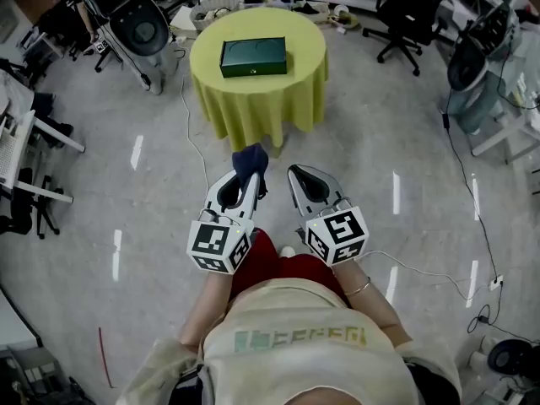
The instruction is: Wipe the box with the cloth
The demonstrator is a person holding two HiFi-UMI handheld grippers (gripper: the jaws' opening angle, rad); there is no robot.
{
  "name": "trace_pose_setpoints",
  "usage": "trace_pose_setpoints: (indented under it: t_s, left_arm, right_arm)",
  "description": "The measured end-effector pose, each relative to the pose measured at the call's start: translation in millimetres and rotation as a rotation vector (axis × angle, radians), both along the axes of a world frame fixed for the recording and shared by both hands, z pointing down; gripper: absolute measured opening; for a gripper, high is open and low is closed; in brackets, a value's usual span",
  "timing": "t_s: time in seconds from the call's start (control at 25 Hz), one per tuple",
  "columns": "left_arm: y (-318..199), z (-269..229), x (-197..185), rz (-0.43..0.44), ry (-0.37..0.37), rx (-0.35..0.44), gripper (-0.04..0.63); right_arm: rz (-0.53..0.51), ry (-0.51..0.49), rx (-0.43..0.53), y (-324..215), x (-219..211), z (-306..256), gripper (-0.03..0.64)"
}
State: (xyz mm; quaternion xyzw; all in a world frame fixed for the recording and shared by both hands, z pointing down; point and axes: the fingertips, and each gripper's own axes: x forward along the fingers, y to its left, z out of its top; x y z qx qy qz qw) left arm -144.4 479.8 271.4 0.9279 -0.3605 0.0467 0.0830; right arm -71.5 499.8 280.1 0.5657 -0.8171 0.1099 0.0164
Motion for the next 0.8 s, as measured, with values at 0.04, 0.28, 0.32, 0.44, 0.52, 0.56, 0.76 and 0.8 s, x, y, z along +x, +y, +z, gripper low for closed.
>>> trace_pose_setpoints:
  t_s: [0.04, 0.28, 0.32, 0.44, 0.52, 0.56, 0.76, 0.8]
  left_arm:
    - [-2, 0, 0, -0.002, -0.001, 0.000, 0.061]
    - [-38, 8, -4, -0.019, 0.005, -0.017, 0.061]
    - [-47, 11, -3, -0.017, 0.005, -0.020, 0.061]
    - [-81, 16, 1, -0.011, 0.006, -0.021, 0.061]
    - [-107, 16, 1, -0.005, 0.004, -0.017, 0.061]
    - [-121, 16, 0, 0.000, 0.001, -0.016, 0.061]
    - [-199, 20, 5, 0.019, 0.009, -0.050, 0.061]
    - [-216, 22, 7, 0.018, 0.016, -0.062, 0.061]
  right_arm:
    - [-0.002, -0.005, 0.001, -2, 0, 0, 0.038]
    - [-0.009, -0.019, -0.008, -32, 0, 5, 0.038]
    - [-0.004, -0.021, -0.011, -41, 2, 7, 0.038]
    - [0.010, -0.022, -0.016, -70, 8, 12, 0.038]
    - [0.016, -0.022, -0.023, -94, 9, 13, 0.038]
    - [0.017, -0.023, -0.030, -107, 8, 13, 0.038]
    - [0.028, -0.022, -0.058, -182, 11, 12, 0.038]
    - [0.028, -0.018, -0.063, -199, 13, 14, 0.038]
